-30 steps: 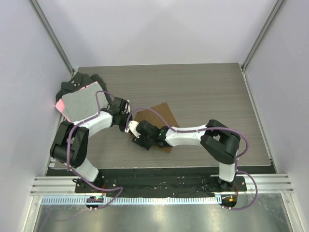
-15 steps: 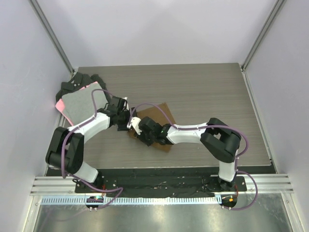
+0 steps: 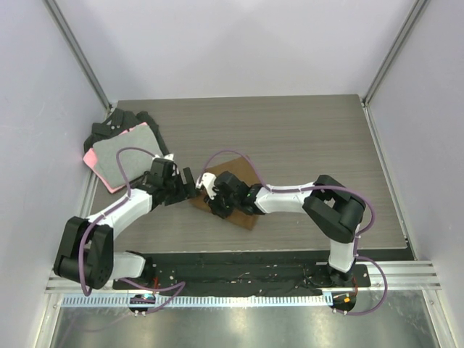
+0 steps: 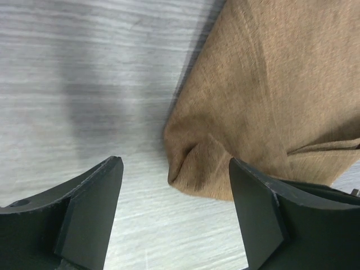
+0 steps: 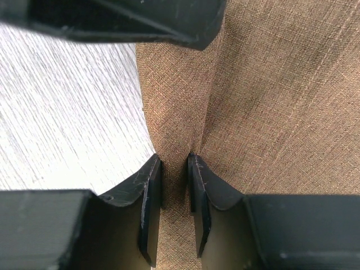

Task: Fold the napkin, place the utensils inside, and roll it up
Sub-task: Roll the napkin with the utensil

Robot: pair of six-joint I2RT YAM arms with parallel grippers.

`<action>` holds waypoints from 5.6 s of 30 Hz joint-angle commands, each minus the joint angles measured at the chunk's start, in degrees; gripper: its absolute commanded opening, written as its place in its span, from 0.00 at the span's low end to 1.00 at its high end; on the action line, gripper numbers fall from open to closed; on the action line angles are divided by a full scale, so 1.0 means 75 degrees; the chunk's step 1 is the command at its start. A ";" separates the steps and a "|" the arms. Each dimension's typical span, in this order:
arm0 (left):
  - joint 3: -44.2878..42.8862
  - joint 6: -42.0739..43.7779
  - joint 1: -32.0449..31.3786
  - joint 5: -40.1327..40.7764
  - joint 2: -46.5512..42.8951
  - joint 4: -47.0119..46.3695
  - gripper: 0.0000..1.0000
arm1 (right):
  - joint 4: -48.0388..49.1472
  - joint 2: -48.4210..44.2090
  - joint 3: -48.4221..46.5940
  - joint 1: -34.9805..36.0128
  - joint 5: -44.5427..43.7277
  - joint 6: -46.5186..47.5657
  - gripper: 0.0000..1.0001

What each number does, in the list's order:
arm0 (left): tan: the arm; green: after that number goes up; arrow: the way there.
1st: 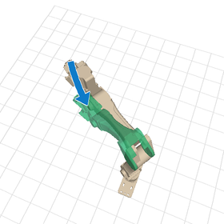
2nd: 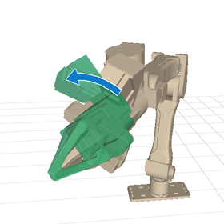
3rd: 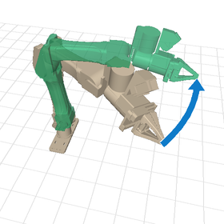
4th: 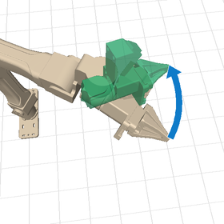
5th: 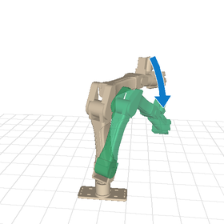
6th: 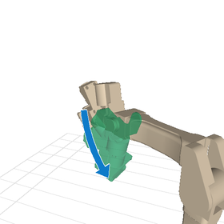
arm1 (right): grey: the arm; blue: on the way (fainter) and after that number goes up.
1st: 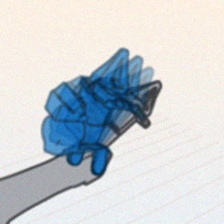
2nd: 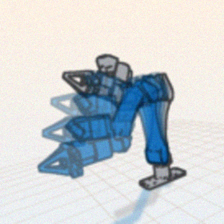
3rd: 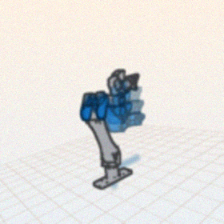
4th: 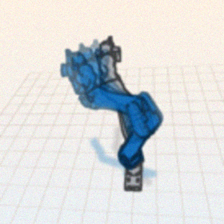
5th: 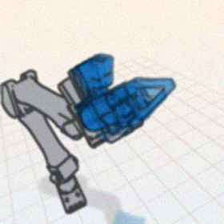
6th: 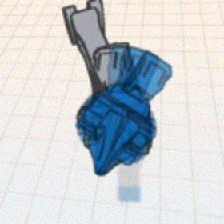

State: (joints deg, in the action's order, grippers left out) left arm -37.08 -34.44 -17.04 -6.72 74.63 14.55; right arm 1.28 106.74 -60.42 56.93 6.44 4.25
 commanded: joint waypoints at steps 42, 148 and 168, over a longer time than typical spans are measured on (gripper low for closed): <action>-0.0622 -0.0084 0.0104 -0.1190 0.1639 -0.0170 0.00 | -0.2069 -0.0099 -0.1201 0.0695 -0.1551 0.0863 0.56; -0.0493 -0.0225 0.0104 -0.1436 0.0890 -0.0124 0.42 | -0.1916 0.0370 -0.0651 0.0801 -0.0965 0.0711 0.37; 0.1227 -0.0389 0.0291 0.0205 -0.2133 -0.0719 0.96 | -0.3135 0.0967 -0.1447 -0.0605 0.2996 -0.0356 0.23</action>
State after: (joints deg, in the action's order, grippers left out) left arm -30.98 -37.08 -14.87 -3.77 61.32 15.00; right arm -15.14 111.74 -70.91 53.67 23.20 3.64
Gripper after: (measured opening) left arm 0.963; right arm 0.242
